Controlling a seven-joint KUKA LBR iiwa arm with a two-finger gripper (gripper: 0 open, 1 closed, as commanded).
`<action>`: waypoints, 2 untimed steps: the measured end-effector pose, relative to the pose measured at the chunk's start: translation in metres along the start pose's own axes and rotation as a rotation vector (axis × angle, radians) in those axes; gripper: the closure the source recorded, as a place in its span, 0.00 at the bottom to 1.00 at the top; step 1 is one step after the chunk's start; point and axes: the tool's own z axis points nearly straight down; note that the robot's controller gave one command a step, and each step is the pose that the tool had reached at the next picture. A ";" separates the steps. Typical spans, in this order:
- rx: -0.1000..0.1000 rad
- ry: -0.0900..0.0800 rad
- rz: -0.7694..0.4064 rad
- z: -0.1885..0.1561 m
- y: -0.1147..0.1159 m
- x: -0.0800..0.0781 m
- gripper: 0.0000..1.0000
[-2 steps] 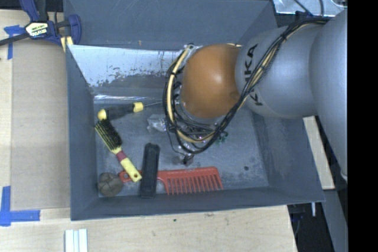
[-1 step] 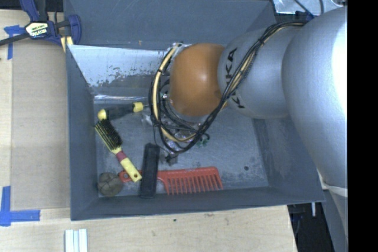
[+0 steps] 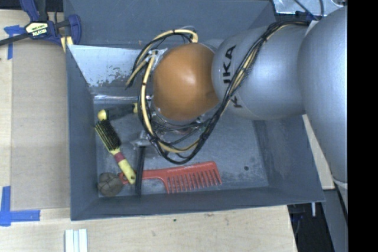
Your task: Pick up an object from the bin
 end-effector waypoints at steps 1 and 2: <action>0.000 0.001 0.002 0.000 0.000 0.000 1.00; 0.001 -0.002 -0.179 0.006 -0.019 0.060 1.00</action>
Offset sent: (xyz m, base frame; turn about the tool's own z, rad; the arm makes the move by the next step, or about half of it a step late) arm -0.0124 -0.1191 -0.0131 -0.3282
